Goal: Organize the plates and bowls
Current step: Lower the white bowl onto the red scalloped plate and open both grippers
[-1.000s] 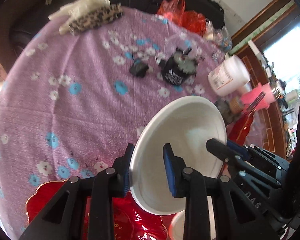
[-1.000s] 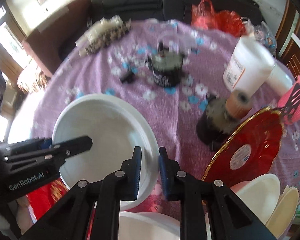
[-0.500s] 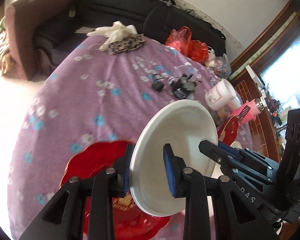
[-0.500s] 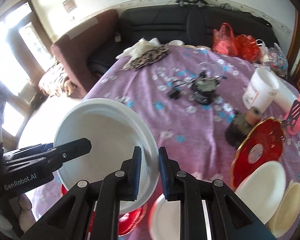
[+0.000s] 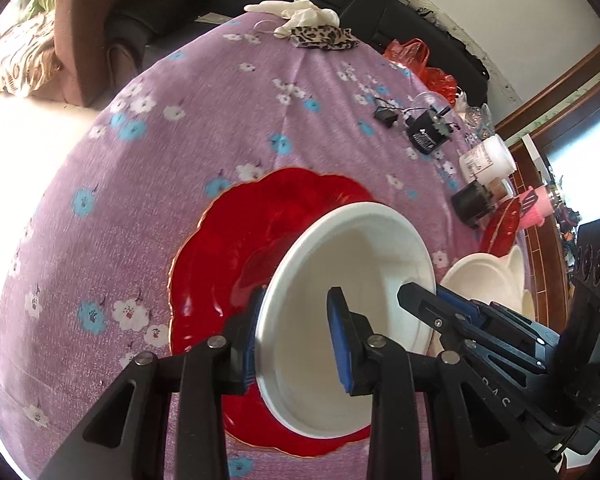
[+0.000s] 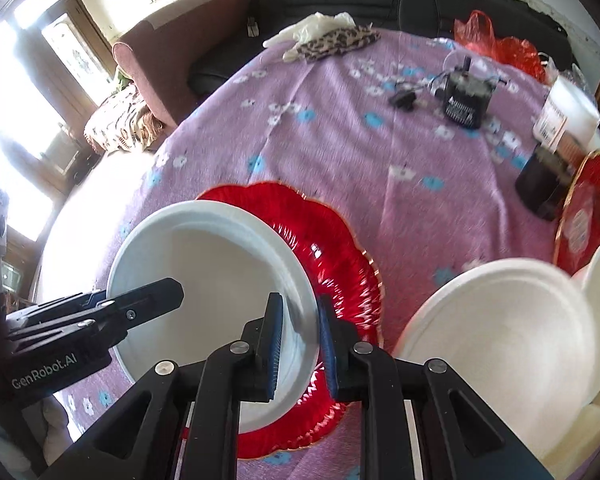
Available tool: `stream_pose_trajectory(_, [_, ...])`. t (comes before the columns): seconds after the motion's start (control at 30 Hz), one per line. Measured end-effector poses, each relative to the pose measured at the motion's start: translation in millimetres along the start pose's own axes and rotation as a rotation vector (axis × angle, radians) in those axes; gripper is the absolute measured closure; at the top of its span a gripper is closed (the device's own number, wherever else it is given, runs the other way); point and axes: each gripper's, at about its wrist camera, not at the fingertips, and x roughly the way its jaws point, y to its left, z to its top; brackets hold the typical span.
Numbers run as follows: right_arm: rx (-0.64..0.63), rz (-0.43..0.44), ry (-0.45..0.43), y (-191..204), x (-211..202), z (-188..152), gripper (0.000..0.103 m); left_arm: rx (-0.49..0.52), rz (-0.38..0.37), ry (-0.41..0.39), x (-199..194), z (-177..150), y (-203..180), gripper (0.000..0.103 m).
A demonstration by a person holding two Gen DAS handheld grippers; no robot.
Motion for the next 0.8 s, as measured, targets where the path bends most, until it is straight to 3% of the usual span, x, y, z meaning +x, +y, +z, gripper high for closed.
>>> stream_pose_trajectory(0.07, [0.005, 0.003, 0.004, 3, 6, -2, 0.081, 0.002, -0.003, -0.01, 2, -1, 1, 0.063])
stream_pose_trajectory(0.1, [0.007, 0.003, 0.009, 4, 9, -3, 0.074, 0.004, -0.001, -0.021, 1, -2, 2, 0.058])
stream_pose_trajectory(0.17, [0.003, -0.003, 0.008, 5, 13, -7, 0.048, 0.018, 0.006, -0.04, -1, -5, 3, 0.054])
stream_pose_trajectory(0.2, [-0.001, -0.006, -0.001, 5, 13, -8, 0.045, 0.022, 0.005, -0.045, -1, -5, 2, 0.052])
stream_pose_trajectory(0.33, [-0.008, 0.0, -0.052, 5, 2, -14, 0.044, 0.038, -0.016, -0.069, -12, -12, 3, 0.049])
stream_pose_trajectory(0.4, [-0.003, 0.007, -0.073, 3, -8, -19, 0.044, 0.031, -0.015, -0.102, -20, -19, 8, 0.042])
stream_pose_trajectory(0.6, [0.033, -0.019, -0.134, -12, -40, -58, 0.044, 0.061, -0.001, -0.224, -55, -48, 16, 0.04])
stream_pose_trajectory(0.73, [0.159, 0.064, -0.153, -37, -45, -76, 0.044, -0.053, 0.005, -0.289, -62, -40, 42, 0.033])
stream_pose_trajectory(0.8, [0.216, 0.124, -0.149, -46, -40, -78, 0.045, -0.089, -0.002, -0.281, -54, -25, 54, 0.033])
